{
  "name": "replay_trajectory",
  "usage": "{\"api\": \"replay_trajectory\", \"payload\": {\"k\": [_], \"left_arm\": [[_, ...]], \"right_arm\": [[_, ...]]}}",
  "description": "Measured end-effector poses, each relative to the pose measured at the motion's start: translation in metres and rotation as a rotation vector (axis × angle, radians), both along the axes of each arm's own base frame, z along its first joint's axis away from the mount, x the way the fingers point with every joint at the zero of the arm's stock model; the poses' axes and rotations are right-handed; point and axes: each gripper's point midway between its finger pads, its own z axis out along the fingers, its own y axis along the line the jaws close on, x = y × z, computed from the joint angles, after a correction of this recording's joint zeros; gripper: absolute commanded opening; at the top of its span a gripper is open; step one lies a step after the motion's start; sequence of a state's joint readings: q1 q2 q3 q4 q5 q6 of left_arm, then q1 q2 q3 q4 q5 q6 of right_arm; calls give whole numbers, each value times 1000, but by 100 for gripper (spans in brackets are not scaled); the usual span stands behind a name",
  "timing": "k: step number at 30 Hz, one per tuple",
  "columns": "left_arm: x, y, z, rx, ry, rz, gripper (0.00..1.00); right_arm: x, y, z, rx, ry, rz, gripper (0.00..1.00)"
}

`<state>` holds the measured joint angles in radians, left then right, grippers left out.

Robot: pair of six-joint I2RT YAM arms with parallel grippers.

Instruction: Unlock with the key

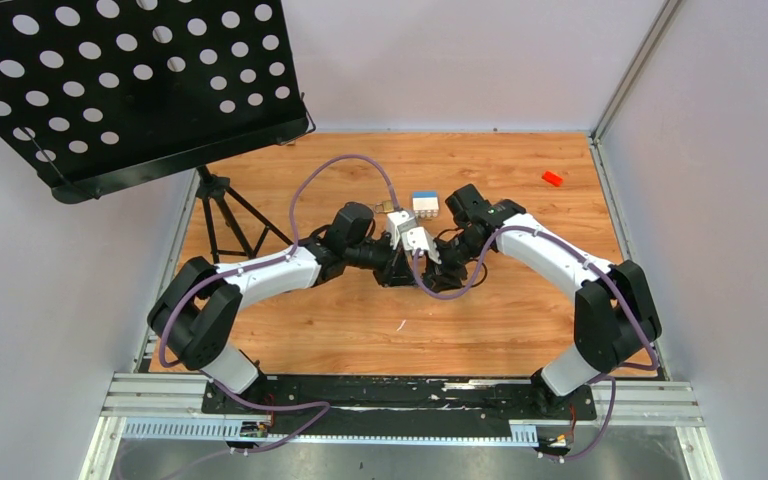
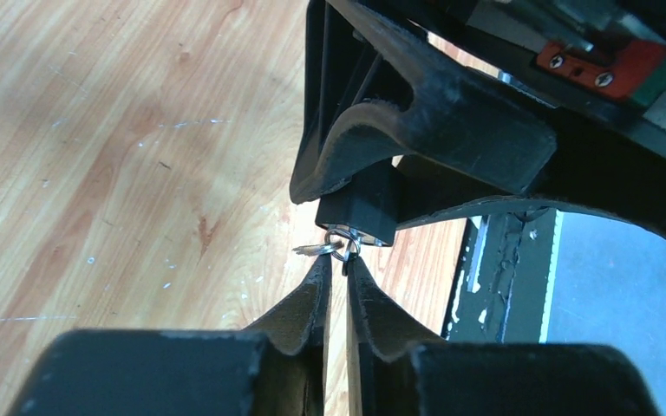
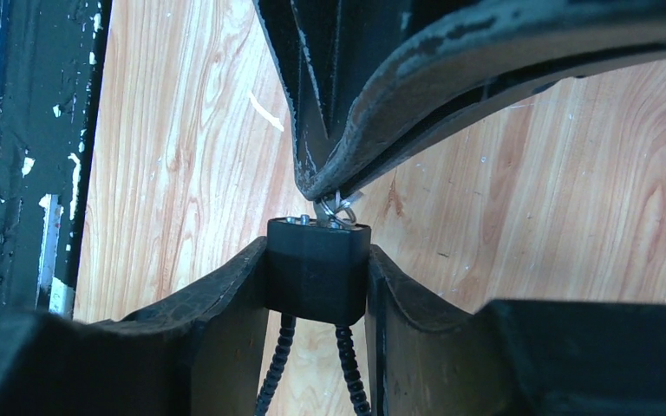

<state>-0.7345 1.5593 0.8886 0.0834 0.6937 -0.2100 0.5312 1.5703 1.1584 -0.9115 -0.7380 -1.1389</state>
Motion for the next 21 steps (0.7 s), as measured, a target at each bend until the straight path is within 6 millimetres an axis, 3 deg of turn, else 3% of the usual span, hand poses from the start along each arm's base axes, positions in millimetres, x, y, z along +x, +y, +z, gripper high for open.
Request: {"api": "replay_trajectory", "payload": {"k": [6,17,21], "left_arm": [[7,1,0,6,-21,38,31],[17,4,2,0,-40,78,38],[19,5,3,-3,-46,91,36]], "right_arm": [[3,0,0,17,6,-20,0],[8,1,2,46,26,-59,0],[8,3,3,54,33,-67,0]]}}
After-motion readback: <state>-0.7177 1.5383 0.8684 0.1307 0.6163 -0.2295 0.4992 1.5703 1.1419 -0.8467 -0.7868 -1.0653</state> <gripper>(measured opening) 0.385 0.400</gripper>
